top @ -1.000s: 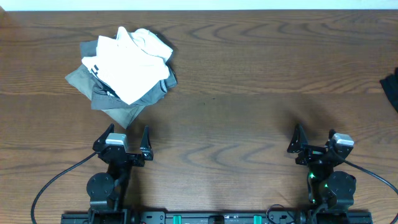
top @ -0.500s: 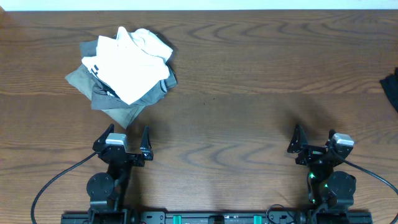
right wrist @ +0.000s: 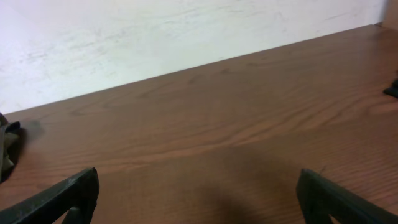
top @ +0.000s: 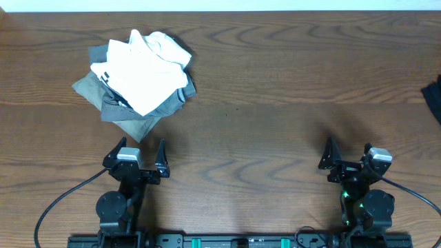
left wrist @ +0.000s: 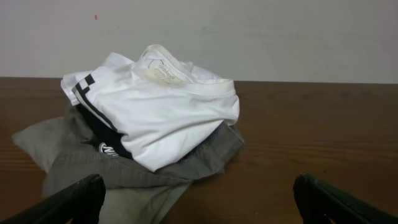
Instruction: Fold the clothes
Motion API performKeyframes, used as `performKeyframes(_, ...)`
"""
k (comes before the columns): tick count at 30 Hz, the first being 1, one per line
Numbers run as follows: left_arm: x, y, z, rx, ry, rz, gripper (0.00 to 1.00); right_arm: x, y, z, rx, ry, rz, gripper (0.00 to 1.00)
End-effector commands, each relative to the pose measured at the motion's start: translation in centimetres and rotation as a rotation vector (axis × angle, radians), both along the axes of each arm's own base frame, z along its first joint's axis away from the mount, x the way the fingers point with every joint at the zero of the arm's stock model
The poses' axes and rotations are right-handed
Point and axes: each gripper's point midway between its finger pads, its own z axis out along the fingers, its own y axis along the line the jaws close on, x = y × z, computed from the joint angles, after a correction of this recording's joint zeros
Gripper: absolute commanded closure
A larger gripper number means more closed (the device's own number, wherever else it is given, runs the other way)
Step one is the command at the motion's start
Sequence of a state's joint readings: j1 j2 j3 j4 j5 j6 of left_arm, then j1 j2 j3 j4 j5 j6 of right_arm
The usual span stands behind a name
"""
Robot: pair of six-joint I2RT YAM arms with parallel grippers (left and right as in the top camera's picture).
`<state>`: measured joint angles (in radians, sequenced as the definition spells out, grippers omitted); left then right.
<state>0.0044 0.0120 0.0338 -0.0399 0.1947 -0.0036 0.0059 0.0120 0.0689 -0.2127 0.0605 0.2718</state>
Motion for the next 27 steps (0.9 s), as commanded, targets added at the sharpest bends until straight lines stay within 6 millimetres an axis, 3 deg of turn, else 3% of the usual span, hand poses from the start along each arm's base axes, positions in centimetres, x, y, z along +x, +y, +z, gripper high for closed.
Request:
performKeyframes(1,0.04,0.0,-1.53,-0.005,0.033,0.002,0.02,0.0,0.15,-0.08,0.012,-0.002,0.003,0.01)
performKeyframes(27,0.03,-0.07,-1.53,-0.008,0.034,-0.002,0.02,0.0,0.16,-0.08,0.012,-0.002,0.004,0.01)
